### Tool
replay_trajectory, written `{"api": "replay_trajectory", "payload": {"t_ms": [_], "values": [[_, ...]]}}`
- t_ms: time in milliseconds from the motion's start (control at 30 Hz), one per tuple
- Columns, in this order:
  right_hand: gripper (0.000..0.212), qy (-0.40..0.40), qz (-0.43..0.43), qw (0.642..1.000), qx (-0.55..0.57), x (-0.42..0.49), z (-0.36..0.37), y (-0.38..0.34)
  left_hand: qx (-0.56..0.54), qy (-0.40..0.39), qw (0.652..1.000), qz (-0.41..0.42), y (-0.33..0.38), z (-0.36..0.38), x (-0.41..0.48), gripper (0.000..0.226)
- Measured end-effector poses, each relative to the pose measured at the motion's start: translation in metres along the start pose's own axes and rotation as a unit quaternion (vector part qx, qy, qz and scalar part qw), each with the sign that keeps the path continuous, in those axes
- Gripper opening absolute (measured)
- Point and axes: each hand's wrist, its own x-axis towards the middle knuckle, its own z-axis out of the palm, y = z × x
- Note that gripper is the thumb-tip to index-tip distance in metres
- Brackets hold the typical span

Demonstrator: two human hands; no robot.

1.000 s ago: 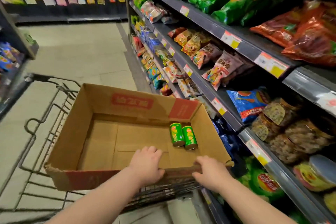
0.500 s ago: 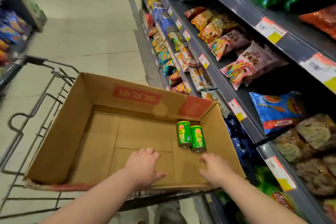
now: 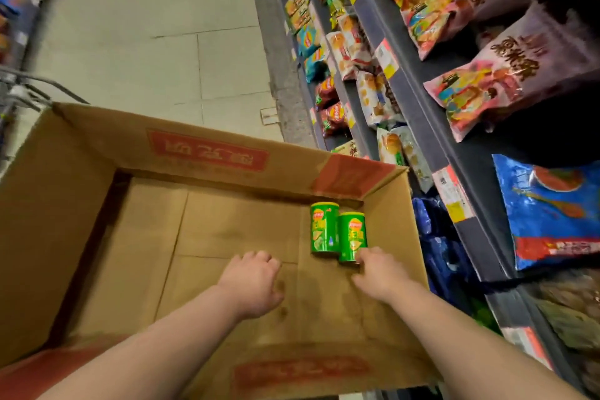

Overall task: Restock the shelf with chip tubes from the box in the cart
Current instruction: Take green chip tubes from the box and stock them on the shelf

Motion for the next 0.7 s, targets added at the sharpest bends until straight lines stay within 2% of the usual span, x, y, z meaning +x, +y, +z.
{"api": "replay_trajectory", "payload": {"t_ms": [133, 267, 367, 433, 500, 600, 700], "values": [[0.054, -0.021, 0.009, 0.999, 0.033, 0.033, 0.005, 0.005, -0.021, -0.027, 0.999, -0.004, 0.007, 0.003, 0.029, 0.058], [0.061, -0.027, 0.060, 0.988, 0.140, 0.059, 0.009, 0.003, -0.045, -0.038, 0.998, -0.018, 0.011, 0.007, 0.051, 0.056], [0.068, -0.009, 0.085, 0.972, 0.218, 0.076, 0.016, -0.001, -0.063, -0.042, 0.997, -0.027, 0.008, 0.012, 0.063, 0.056], [0.074, 0.012, 0.106, 0.967, 0.230, 0.083, 0.018, -0.005, -0.077, -0.057, 0.995, -0.035, 0.005, 0.015, 0.070, 0.057], [0.068, 0.036, 0.130, 0.965, 0.226, 0.088, 0.018, -0.008, -0.097, -0.066, 0.992, -0.048, 0.002, 0.018, 0.078, 0.059], [0.063, 0.060, 0.131, 0.961, 0.237, 0.096, 0.021, -0.010, -0.163, -0.060, 0.982, -0.068, 0.002, 0.020, 0.091, 0.062], [0.070, 0.070, 0.117, 0.947, 0.292, 0.103, 0.026, -0.009, -0.272, -0.053, 0.955, -0.103, 0.006, 0.016, 0.106, 0.069]]}}
